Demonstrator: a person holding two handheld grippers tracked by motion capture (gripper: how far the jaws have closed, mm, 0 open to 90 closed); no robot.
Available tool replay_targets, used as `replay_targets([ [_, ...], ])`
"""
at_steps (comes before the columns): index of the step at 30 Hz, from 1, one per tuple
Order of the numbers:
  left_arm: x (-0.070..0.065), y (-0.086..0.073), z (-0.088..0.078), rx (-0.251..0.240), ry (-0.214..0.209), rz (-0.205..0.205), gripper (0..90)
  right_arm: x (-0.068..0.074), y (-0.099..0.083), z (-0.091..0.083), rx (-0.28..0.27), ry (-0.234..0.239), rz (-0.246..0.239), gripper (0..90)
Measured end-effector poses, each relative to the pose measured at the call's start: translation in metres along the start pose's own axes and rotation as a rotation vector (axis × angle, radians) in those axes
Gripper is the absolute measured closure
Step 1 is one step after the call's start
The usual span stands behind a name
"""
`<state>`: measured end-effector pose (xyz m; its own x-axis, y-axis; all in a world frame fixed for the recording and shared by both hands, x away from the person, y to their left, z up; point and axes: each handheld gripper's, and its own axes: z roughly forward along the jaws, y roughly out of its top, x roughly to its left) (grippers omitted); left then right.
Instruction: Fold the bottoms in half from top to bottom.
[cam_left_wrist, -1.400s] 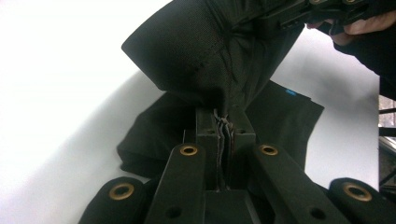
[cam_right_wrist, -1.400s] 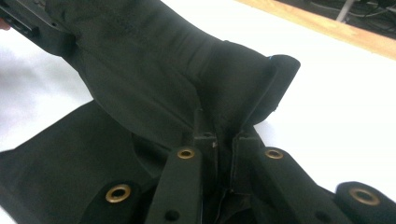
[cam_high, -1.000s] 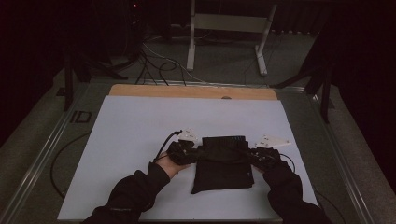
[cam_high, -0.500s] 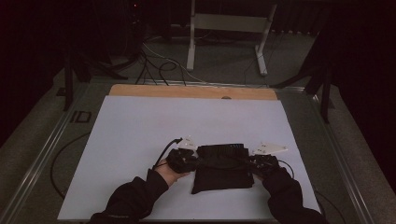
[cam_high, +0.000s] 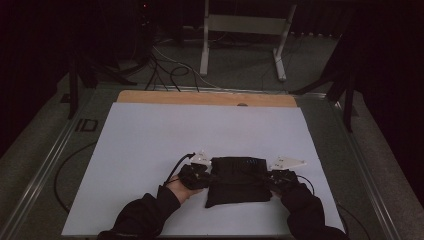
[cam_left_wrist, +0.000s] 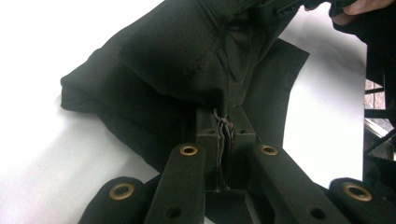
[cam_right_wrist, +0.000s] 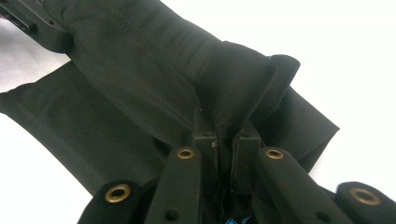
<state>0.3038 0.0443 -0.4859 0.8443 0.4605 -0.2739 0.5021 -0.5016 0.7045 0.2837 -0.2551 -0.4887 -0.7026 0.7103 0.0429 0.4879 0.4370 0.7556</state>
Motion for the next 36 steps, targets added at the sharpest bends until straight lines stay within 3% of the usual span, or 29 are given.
replay_targets([
  [10,0.002,-0.009,0.003,0.014,-0.01,-0.026,86.8,0.001,-0.009,0.001,0.02,0.014,0.007,84.1],
  [11,0.0,-0.011,0.004,0.017,-0.017,-0.027,86.8,0.001,-0.01,0.001,0.018,0.028,0.036,84.1],
  [20,-0.004,-0.019,0.006,0.031,-0.017,-0.021,86.7,0.003,-0.019,0.001,0.066,0.032,0.009,83.6],
  [26,-0.008,-0.025,0.008,0.049,-0.018,-0.014,86.6,0.004,-0.023,-0.004,0.073,0.041,0.022,82.8],
  [36,-0.002,-0.031,0.011,0.056,-0.009,-0.04,84.8,0.002,-0.025,-0.001,0.087,0.049,0.05,78.6],
])
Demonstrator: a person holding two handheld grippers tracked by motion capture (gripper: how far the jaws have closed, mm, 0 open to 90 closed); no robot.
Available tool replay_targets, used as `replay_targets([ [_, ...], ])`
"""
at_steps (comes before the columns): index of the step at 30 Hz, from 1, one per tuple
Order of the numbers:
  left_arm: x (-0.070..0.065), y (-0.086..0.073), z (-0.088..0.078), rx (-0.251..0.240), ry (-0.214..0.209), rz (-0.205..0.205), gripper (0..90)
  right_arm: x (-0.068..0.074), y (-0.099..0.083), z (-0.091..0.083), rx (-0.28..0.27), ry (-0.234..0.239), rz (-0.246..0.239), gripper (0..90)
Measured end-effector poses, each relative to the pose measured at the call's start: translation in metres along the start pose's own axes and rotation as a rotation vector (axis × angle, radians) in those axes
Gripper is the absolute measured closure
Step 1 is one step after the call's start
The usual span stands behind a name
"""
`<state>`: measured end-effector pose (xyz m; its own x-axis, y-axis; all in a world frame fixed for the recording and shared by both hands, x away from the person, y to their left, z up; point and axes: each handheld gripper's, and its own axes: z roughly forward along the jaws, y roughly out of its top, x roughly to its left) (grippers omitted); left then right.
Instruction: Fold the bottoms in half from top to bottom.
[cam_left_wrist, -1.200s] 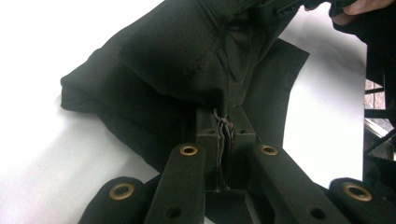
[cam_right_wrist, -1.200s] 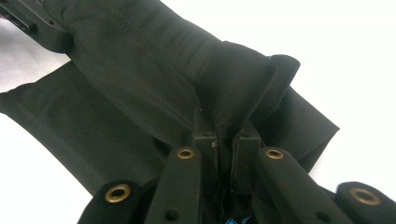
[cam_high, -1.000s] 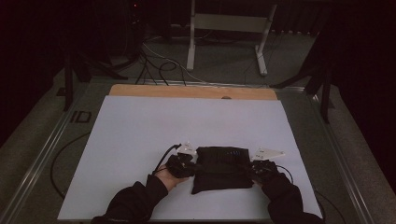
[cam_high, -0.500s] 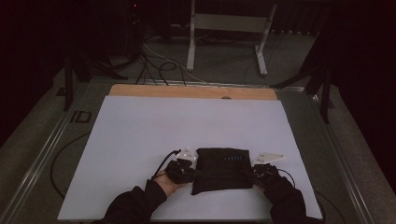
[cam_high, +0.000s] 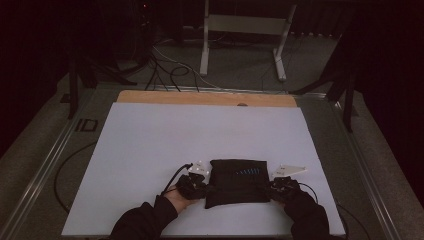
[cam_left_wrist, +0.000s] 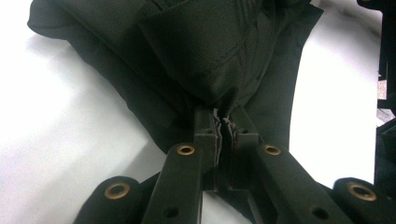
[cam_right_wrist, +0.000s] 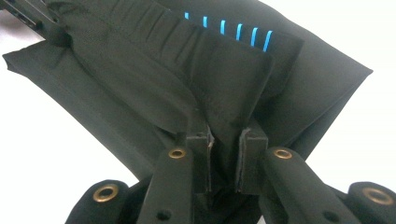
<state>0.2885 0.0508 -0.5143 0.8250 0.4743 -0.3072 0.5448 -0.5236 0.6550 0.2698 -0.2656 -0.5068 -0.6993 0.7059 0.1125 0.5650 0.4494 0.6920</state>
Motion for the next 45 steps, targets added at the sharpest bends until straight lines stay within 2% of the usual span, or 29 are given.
replay_targets([
  [3,0.001,-0.001,0.001,-0.005,0.003,-0.003,82.9,-0.001,-0.001,0.004,0.001,-0.001,0.016,77.2],
  [5,0.001,-0.001,0.001,-0.01,0.011,0.001,81.0,-0.001,-0.001,0.004,0.003,-0.017,0.0,74.5],
  [9,0.001,-0.001,0.001,-0.016,0.002,0.0,78.4,-0.003,-0.002,0.004,-0.004,-0.013,0.033,70.1],
  [12,0.001,-0.001,0.0,-0.018,0.0,0.006,73.3,-0.002,-0.001,0.003,0.001,-0.015,0.027,67.7],
  [15,-0.004,0.001,-0.004,-0.029,0.02,0.027,64.1,-0.001,0.004,-0.002,0.01,-0.015,0.025,60.0],
  [19,-0.004,0.006,-0.018,-0.071,0.027,0.015,61.3,-0.002,0.01,-0.013,-0.016,-0.037,0.011,56.1],
  [22,-0.005,0.009,-0.025,-0.094,0.032,0.01,61.9,-0.004,0.014,-0.02,-0.037,-0.05,0.007,57.1],
  [24,-0.006,0.012,-0.035,-0.126,0.052,0.004,64.2,-0.006,0.022,-0.029,-0.064,-0.076,-0.003,62.0],
  [26,-0.005,0.015,-0.039,-0.139,0.085,-0.003,69.1,-0.009,0.026,-0.032,-0.072,-0.09,-0.012,66.6],
  [27,-0.005,0.016,-0.041,-0.145,0.103,0.006,75.5,-0.011,0.029,-0.033,-0.072,-0.102,-0.02,73.8],
  [28,-0.004,0.018,-0.042,-0.151,0.123,0.011,78.3,-0.012,0.031,-0.034,-0.073,-0.118,-0.033,76.3],
  [30,-0.002,0.021,-0.043,-0.151,0.136,0.013,87.4,-0.016,0.035,-0.033,-0.069,-0.131,-0.051,86.7],
  [31,0.0,0.022,-0.043,-0.152,0.149,0.012,88.9,-0.018,0.037,-0.032,-0.066,-0.138,-0.053,88.1],
  [33,0.002,0.024,-0.042,-0.15,0.145,0.005,89.2,-0.02,0.038,-0.03,-0.065,-0.136,-0.056,89.9],
  [34,0.005,0.026,-0.038,-0.139,0.162,0.002,89.3,-0.023,0.041,-0.027,-0.055,-0.132,-0.057,90.0],
  [38,0.015,0.03,-0.03,-0.119,0.177,-0.024,89.5,-0.031,0.047,-0.014,-0.027,-0.136,-0.072,90.0],
  [42,0.022,0.034,-0.022,-0.085,0.19,-0.022,89.5,-0.039,0.052,-0.002,-0.016,-0.132,-0.069,90.0],
  [45,0.026,0.033,-0.016,-0.063,0.174,-0.035,89.7,-0.042,0.053,0.004,-0.008,-0.129,-0.065,90.0],
])
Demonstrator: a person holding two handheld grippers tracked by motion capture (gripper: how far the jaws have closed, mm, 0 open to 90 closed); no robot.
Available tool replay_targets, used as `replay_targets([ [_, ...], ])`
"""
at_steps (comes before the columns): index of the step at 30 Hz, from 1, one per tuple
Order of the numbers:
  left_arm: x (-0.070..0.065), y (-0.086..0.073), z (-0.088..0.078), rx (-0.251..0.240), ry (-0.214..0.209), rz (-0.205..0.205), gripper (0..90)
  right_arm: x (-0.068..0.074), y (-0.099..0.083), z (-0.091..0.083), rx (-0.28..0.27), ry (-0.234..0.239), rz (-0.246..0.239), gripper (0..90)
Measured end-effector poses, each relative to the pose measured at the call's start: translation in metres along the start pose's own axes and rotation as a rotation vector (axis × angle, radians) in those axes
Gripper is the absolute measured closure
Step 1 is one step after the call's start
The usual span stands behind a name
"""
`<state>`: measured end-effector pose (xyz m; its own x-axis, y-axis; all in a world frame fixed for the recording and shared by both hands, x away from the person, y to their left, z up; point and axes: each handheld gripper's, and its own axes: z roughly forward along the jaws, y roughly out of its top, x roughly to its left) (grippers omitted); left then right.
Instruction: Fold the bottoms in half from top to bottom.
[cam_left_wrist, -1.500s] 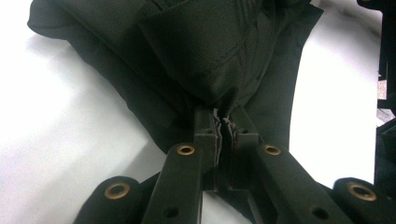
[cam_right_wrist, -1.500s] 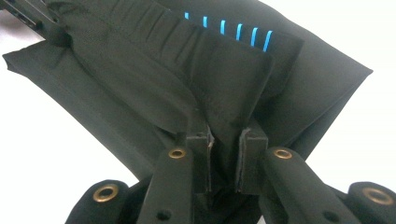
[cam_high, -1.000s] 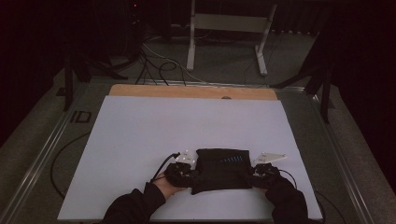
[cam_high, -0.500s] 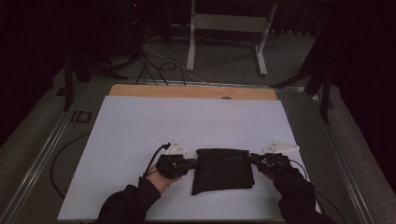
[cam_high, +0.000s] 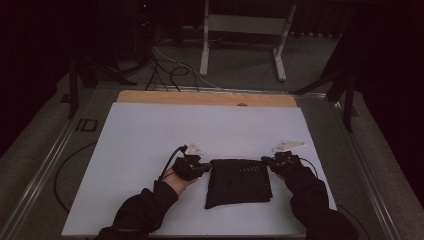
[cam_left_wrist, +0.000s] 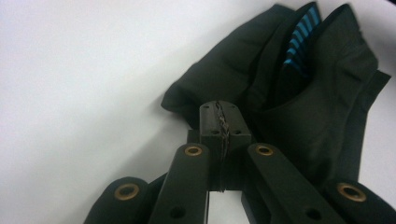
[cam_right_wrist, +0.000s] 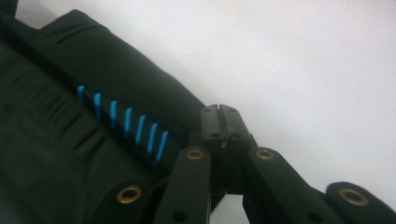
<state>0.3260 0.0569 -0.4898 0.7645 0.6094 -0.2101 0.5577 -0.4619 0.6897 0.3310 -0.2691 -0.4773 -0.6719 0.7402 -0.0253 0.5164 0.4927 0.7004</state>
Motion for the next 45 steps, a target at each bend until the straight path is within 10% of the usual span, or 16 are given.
replay_targets([
  [20,-0.009,-0.008,0.015,0.036,-0.083,0.032,89.7,-0.001,-0.015,0.025,0.058,0.074,0.047,90.0],
  [45,-0.049,-0.024,-0.014,0.011,-0.258,0.146,87.1,0.066,-0.034,-0.037,-0.047,0.212,0.017,90.0],
])
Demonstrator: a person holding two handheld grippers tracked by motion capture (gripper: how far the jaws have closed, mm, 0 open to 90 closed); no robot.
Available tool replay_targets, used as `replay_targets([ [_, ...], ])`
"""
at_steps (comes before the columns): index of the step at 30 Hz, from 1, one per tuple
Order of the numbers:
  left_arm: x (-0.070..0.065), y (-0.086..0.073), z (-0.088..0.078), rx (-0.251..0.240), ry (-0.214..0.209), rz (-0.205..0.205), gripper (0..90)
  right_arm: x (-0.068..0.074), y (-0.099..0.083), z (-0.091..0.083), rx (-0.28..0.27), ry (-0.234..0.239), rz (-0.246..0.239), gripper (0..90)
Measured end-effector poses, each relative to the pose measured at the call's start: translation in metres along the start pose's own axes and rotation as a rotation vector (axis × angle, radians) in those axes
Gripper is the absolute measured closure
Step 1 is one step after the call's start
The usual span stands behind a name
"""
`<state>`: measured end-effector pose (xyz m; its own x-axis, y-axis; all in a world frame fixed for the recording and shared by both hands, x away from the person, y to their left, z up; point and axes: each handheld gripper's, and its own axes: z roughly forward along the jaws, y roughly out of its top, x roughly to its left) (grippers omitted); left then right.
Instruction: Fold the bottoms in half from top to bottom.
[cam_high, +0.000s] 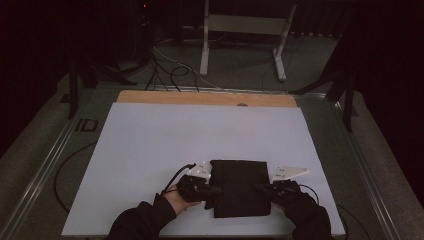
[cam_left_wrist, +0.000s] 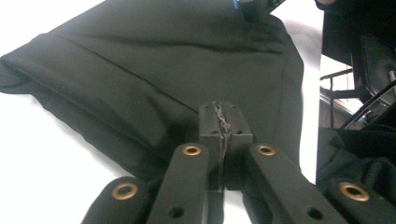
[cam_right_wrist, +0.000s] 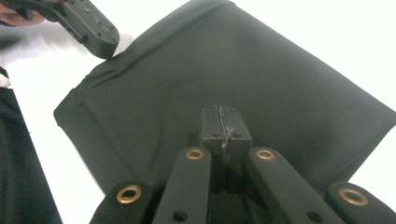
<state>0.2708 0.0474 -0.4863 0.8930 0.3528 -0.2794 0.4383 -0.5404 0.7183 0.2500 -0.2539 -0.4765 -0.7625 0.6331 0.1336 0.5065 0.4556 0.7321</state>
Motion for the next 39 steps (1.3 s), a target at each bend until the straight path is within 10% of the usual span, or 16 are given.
replay_targets([
  [13,-0.02,-0.009,0.007,0.041,-0.021,0.057,83.5,0.011,-0.018,-0.01,0.028,-0.033,-0.009,90.0],
  [39,-0.018,-0.017,0.013,0.085,0.0,0.071,84.0,0.025,-0.035,0.002,0.117,-0.018,-0.023,90.0],
])
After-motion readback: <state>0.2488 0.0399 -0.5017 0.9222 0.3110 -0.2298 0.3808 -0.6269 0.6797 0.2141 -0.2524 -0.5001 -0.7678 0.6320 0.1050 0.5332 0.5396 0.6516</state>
